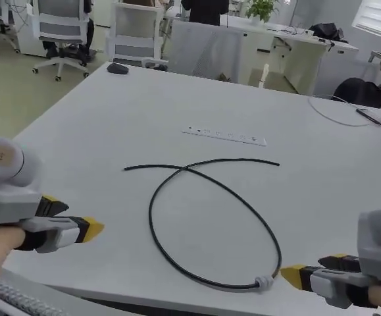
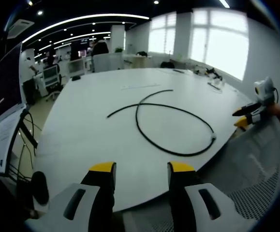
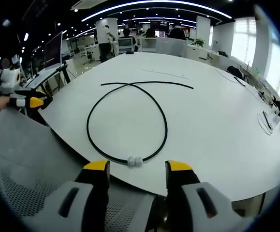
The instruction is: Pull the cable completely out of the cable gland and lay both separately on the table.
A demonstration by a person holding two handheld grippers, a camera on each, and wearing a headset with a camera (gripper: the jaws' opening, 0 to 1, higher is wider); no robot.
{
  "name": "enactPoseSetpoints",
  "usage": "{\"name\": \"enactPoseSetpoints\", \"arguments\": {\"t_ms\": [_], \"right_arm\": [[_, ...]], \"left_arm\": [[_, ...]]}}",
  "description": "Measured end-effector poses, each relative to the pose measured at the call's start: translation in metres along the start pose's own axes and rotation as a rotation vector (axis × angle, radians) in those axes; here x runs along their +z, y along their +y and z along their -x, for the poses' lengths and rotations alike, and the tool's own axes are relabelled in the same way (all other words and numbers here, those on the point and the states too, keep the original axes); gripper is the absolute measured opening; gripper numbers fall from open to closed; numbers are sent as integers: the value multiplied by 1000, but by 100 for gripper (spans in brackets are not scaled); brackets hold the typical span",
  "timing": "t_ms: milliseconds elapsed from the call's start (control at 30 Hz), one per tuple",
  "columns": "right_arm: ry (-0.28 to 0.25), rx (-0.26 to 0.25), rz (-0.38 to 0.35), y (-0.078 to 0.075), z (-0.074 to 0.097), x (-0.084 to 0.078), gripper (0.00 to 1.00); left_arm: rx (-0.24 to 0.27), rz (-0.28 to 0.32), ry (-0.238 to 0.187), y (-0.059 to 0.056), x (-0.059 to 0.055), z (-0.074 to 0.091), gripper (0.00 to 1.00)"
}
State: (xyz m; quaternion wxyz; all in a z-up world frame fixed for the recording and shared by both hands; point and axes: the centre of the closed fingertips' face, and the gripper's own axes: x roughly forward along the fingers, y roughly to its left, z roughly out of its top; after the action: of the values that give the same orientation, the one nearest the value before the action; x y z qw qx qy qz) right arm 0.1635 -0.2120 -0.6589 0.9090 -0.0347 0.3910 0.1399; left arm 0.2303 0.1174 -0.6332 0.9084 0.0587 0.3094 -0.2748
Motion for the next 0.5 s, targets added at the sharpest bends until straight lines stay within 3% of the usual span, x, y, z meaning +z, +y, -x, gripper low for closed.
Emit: {"name": "enactPoseSetpoints", "arguments": {"t_ms": [500], "right_arm": [[5, 27, 1, 4, 0, -1, 49]], "left_arm": [[11, 7, -8, 2, 1, 1, 42]]}}
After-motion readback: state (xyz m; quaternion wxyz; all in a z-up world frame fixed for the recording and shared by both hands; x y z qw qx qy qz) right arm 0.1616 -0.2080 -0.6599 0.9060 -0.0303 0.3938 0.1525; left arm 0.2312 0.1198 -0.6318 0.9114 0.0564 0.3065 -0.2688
